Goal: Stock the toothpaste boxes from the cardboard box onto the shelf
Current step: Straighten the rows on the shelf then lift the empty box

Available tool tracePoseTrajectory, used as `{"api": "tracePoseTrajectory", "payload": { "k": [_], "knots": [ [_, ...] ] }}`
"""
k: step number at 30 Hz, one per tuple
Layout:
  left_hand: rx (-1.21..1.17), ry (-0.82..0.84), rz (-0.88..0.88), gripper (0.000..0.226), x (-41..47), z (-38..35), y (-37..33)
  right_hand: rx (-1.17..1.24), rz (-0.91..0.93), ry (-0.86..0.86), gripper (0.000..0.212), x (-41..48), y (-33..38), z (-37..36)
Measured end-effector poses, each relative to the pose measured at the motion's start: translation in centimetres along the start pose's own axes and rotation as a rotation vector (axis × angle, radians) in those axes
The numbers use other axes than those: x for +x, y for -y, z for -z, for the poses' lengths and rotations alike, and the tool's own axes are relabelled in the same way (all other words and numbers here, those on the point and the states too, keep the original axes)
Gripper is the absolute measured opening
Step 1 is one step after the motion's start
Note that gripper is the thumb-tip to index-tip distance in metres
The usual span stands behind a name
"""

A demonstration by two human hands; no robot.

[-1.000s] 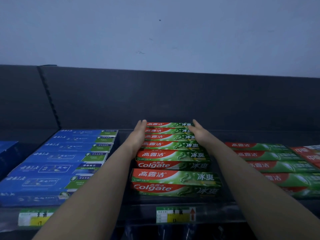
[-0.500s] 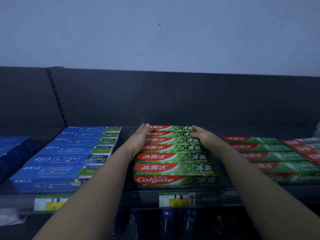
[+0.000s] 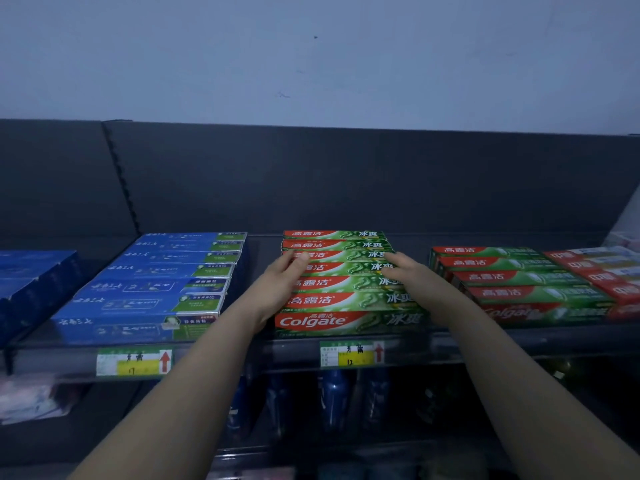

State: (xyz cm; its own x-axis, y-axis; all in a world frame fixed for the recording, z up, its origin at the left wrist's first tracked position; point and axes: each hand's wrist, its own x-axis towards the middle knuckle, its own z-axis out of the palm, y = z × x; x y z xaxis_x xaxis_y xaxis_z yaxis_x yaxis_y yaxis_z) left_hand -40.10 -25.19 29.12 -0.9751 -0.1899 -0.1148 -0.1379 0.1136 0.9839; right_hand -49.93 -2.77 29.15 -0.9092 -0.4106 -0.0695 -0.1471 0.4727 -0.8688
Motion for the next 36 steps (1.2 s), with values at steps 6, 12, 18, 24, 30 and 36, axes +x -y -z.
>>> {"api": "tracePoseTrajectory", "payload": {
  "k": [6, 12, 18, 24, 30, 36],
  "knots": [
    [-0.115, -0.034, 0.007, 0.013, -0.7, -0.2, 0.6, 0.173, -0.073, -0.031, 0.058, -1.7, -0.7, -0.4],
    [-0.143, -0.074, 0.009, 0.033, -1.5, -0.7, 0.4, 0.186, -0.083, -0.048, 0.061, -2.0, -0.6, -0.9],
    [-0.096, -0.117, 0.055, 0.060, -1.5, -0.2, 0.6, 0.243, -0.090, -0.087, 0.060, -2.0, -0.5, -0.9],
    [-0.037, -0.068, 0.052, 0.038, -1.8, -0.2, 0.7, 0.182, -0.043, -0.113, 0.061, -2.8, -0.5, -1.4],
    [0.008, -0.135, -0.028, 0.058, -3.1, -0.3, -0.9, 0.037, 0.038, -0.178, 0.060, -3.6, 0.7, -0.9],
    [0.072, -0.199, -0.174, 0.053, -4.4, 0.6, -2.6, -0.064, 0.115, -0.285, 0.057, -5.7, 3.1, -1.1]
  ]
}}
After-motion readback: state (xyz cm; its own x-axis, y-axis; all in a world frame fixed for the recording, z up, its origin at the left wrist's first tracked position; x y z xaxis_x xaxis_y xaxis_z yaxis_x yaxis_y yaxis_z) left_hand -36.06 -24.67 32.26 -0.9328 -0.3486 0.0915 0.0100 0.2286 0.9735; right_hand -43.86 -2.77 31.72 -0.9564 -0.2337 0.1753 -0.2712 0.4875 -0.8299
